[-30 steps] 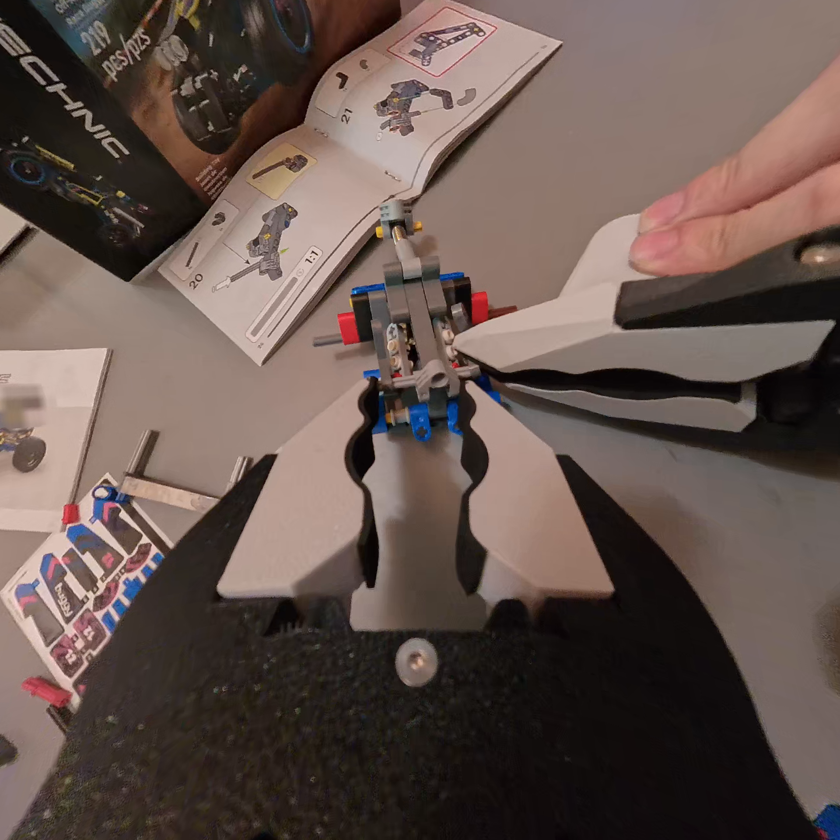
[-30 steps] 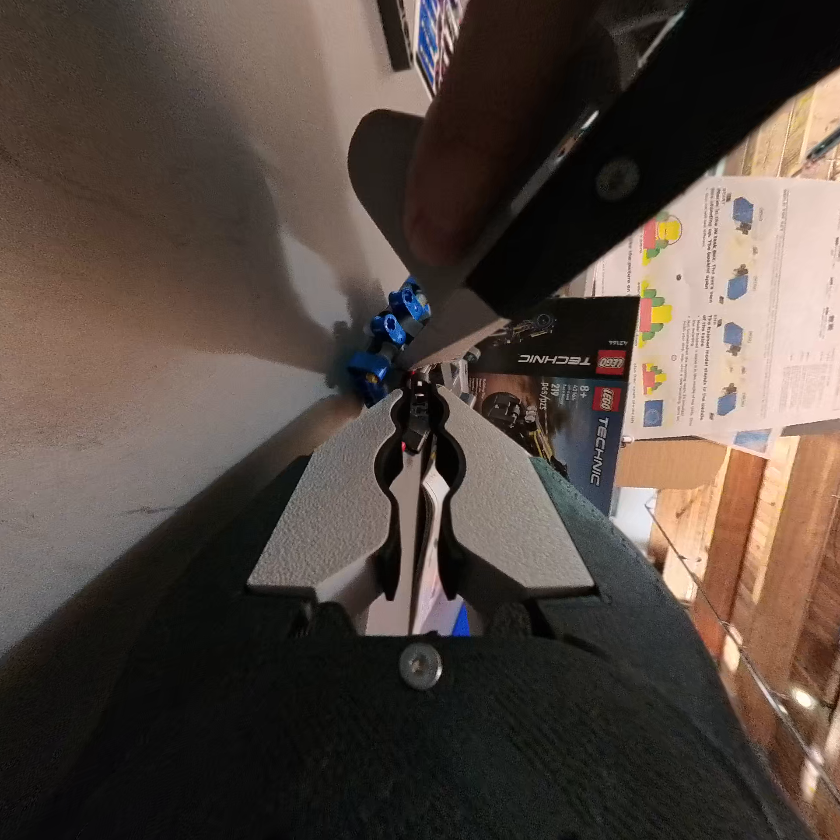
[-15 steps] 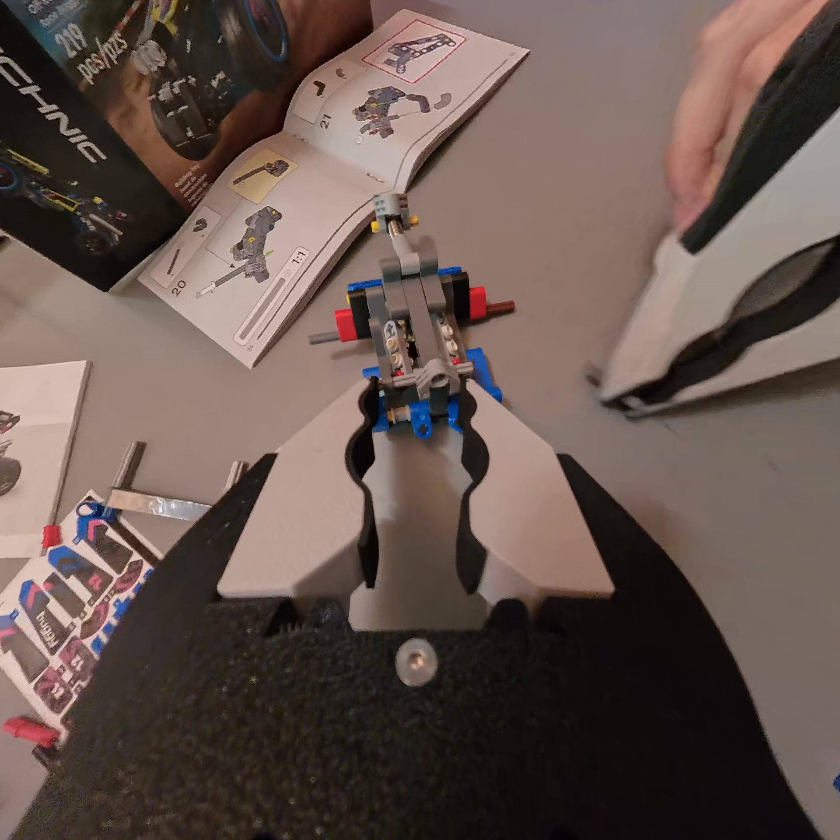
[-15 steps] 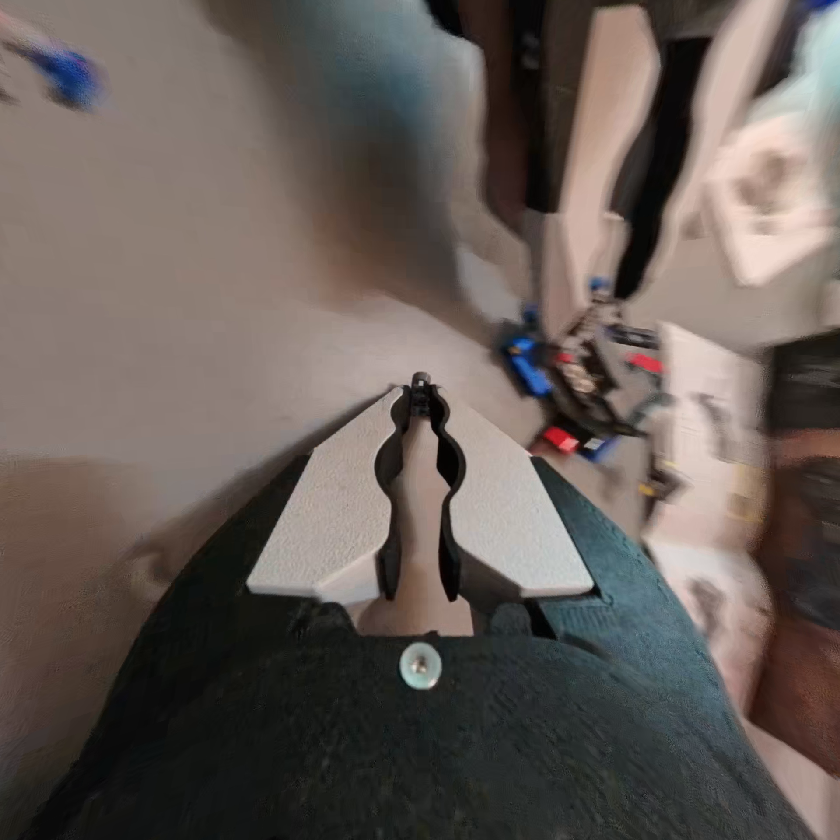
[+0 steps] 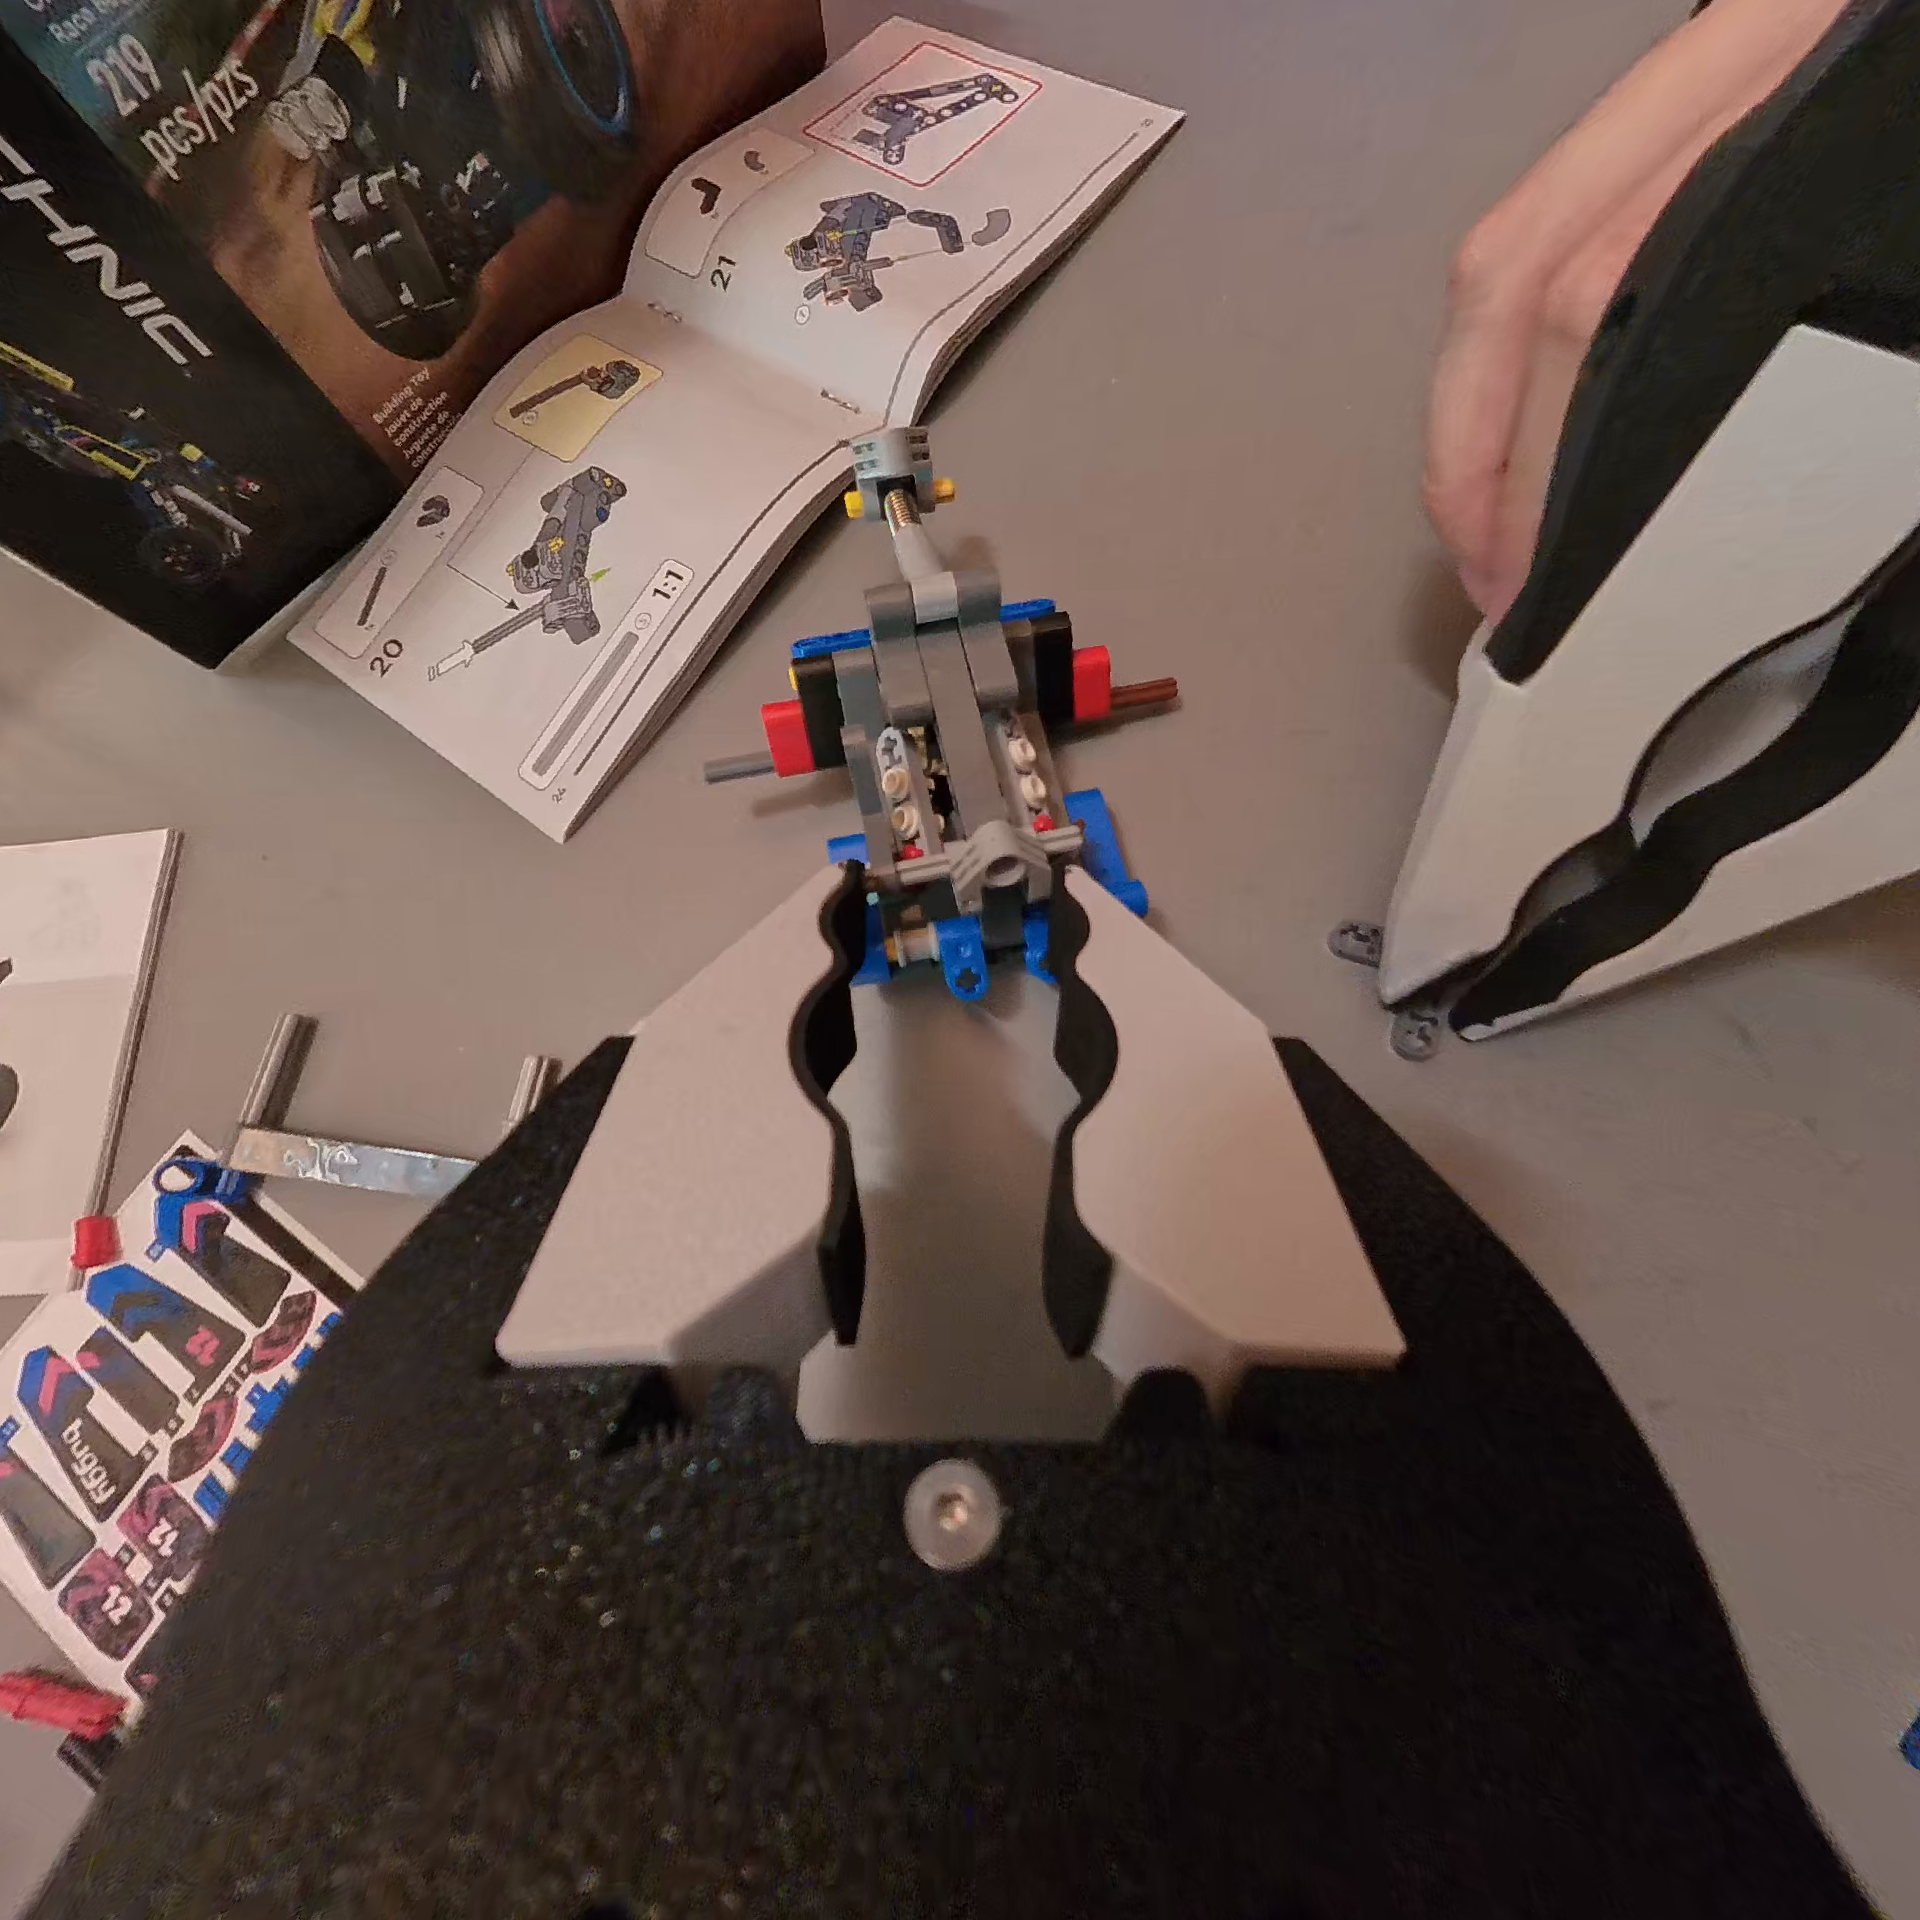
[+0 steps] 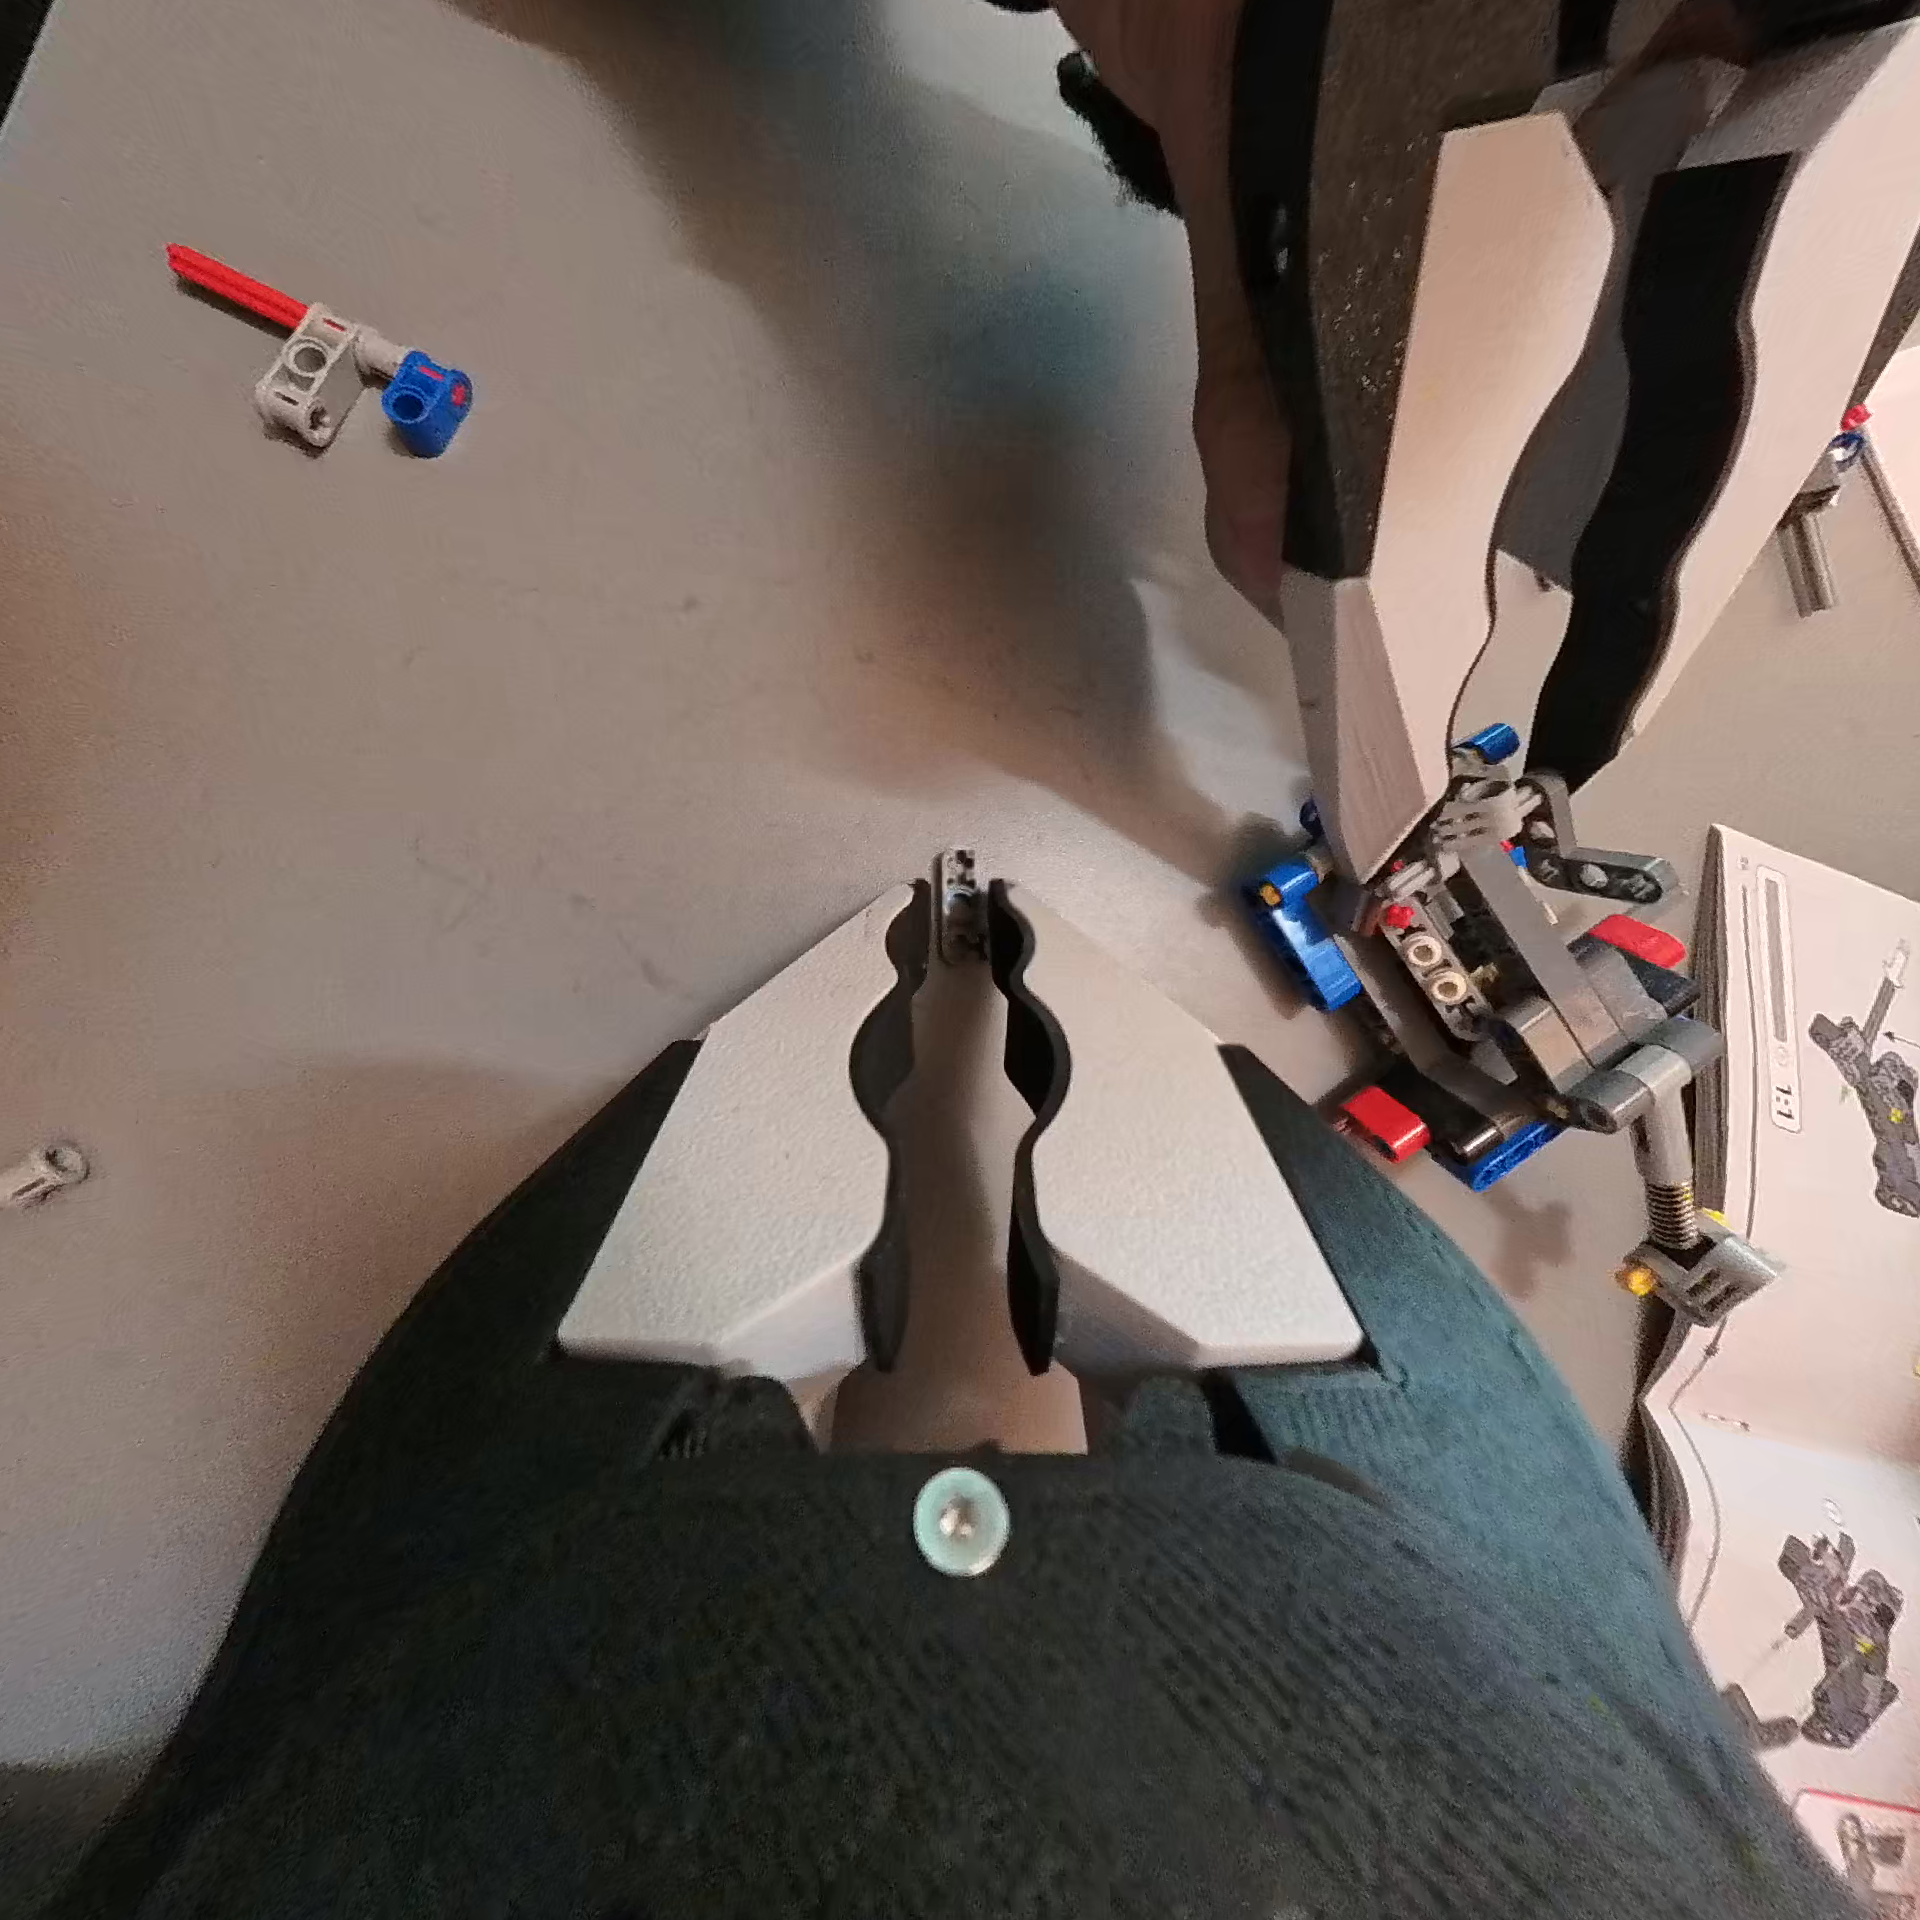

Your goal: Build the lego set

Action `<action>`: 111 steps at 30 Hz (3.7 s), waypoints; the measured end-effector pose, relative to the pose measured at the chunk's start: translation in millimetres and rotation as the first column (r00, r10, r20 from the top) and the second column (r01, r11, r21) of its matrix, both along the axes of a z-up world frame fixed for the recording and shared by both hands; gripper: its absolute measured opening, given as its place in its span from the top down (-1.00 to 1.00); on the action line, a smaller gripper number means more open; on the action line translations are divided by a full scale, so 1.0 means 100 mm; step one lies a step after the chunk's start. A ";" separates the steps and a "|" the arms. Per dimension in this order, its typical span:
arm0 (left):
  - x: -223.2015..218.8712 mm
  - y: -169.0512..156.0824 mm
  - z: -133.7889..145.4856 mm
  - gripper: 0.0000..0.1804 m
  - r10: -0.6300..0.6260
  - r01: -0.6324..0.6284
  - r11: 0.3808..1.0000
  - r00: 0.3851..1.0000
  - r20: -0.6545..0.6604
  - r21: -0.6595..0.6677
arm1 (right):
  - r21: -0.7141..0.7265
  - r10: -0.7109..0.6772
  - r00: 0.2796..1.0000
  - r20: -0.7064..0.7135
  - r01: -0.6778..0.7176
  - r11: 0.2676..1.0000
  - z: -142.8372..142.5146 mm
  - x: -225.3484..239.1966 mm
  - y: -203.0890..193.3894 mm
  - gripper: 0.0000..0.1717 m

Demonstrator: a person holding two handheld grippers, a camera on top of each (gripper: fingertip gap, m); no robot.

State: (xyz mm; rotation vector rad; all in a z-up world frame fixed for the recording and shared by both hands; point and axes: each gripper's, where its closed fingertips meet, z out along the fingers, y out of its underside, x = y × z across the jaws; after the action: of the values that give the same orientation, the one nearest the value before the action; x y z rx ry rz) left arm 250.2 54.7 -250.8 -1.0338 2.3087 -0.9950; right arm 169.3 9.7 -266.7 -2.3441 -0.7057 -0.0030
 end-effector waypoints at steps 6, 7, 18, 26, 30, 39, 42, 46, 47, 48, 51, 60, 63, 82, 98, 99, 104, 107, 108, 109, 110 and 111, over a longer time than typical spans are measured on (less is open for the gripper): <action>0.00 0.00 0.00 0.65 -0.004 0.004 1.000 1.000 0.000 -0.003 | 0.020 0.001 1.000 -0.029 -0.001 1.000 0.00 -0.02 0.02 0.95; -0.01 0.00 0.00 0.65 -0.005 0.005 1.000 1.000 0.000 -0.004 | 0.024 0.004 1.000 -0.027 -0.004 1.000 0.00 -0.02 0.02 0.95; 0.00 0.01 0.00 0.65 -0.016 0.016 1.000 1.000 -0.001 -0.027 | 0.226 -0.072 0.954 0.290 0.005 0.974 0.13 0.31 0.12 0.95; 0.00 0.02 -0.01 0.65 -0.061 0.058 0.991 0.998 -0.021 -0.123 | 0.420 -0.207 0.813 0.545 -0.051 0.906 0.34 0.50 0.29 0.95; -0.01 0.01 -0.01 0.66 -0.070 0.065 0.987 0.997 -0.034 -0.145 | 0.428 -0.249 0.774 0.582 -0.031 0.903 0.32 0.60 0.35 0.96; 0.00 0.01 -0.01 0.66 -0.057 0.049 0.985 0.997 -0.048 -0.163 | 0.410 -0.271 0.712 0.647 -0.026 0.912 0.32 0.66 0.36 0.95; 0.00 0.01 0.00 0.66 -0.045 0.037 0.986 0.998 -0.045 -0.161 | 0.396 -0.278 0.694 0.665 -0.011 0.918 0.30 0.69 0.36 0.95; 0.01 0.01 -0.01 0.66 -0.021 0.015 0.990 0.999 -0.040 -0.139 | 0.390 -0.284 0.674 0.682 -0.006 0.921 0.30 0.70 0.35 0.95; 0.01 0.01 -0.01 0.66 -0.016 0.012 0.992 0.999 -0.033 -0.123 | 0.386 -0.287 0.672 0.683 0.001 0.922 0.29 0.70 0.35 0.95; 0.02 0.02 -0.01 0.66 -0.011 0.007 0.994 1.000 -0.029 -0.110 | 0.380 -0.286 0.665 0.690 0.004 0.925 0.28 0.71 0.35 0.95; 0.02 0.02 -0.01 0.66 0.011 -0.013 0.996 1.000 -0.024 -0.084 | 0.356 -0.285 0.622 0.729 0.011 0.934 0.28 0.72 0.35 0.95; 0.04 0.03 -0.01 0.66 0.067 -0.069 0.995 0.997 -0.031 -0.074 | 0.342 -0.308 0.574 0.758 0.053 0.938 0.28 0.76 0.35 0.96; 0.04 0.04 -0.01 0.66 0.060 -0.062 0.996 0.998 -0.024 -0.068 | 0.353 -0.315 0.581 0.750 0.050 0.934 0.28 0.77 0.34 0.97; -0.05 0.04 0.00 0.66 -0.122 0.104 0.967 0.991 -0.061 -0.231 | 0.413 -0.389 0.871 0.300 0.249 0.876 0.29 0.63 0.38 1.00; 0.02 0.08 0.00 0.66 -0.041 0.003 0.952 0.992 -0.118 -0.307 | 0.377 -0.582 0.810 0.075 0.517 0.768 0.21 0.85 0.33 1.00; 0.02 0.08 0.00 0.66 -0.037 0.001 0.952 0.993 -0.114 -0.305 | 0.398 -0.571 0.820 0.040 0.511 0.762 0.27 0.82 0.35 1.00; 0.03 0.08 0.00 0.65 -0.037 0.008 0.957 0.995 -0.097 -0.290 | 0.377 -0.600 0.783 -0.164 0.612 0.696 0.38 0.83 0.34 0.71; 0.03 0.10 0.00 0.65 -0.044 0.024 0.966 0.997 -0.070 -0.259 | 0.300 -0.636 0.764 -0.108 0.635 0.712 0.25 0.92 0.27 0.46; 0.03 0.10 0.01 0.65 -0.045 0.030 0.969 0.998 -0.053 -0.244 | 0.285 -0.659 0.748 -0.074 0.650 0.705 0.24 1.00 0.21 0.40; 0.04 0.11 0.01 0.65 -0.046 0.035 0.973 0.998 -0.040 -0.229 | 0.266 -0.677 0.732 -0.084 0.671 0.692 0.23 1.05 0.16 0.39; 0.04 0.11 0.01 0.65 -0.044 0.036 0.975 0.999 -0.032 -0.218 | 0.242 -0.680 0.718 -0.150 0.693 0.679 0.22 1.06 0.16 0.36; 0.04 0.11 0.00 0.65 -0.044 0.037 0.977 0.999 -0.027 -0.210 | 0.206 -0.664 0.707 -0.243 0.707 0.676 0.22 1.01 0.18 0.36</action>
State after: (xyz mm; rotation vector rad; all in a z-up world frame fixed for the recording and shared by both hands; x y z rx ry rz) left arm 254.6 65.5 -250.3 -1.0941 2.2956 -1.2690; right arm 270.2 27.7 -244.8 -2.1545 0.2865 -0.2484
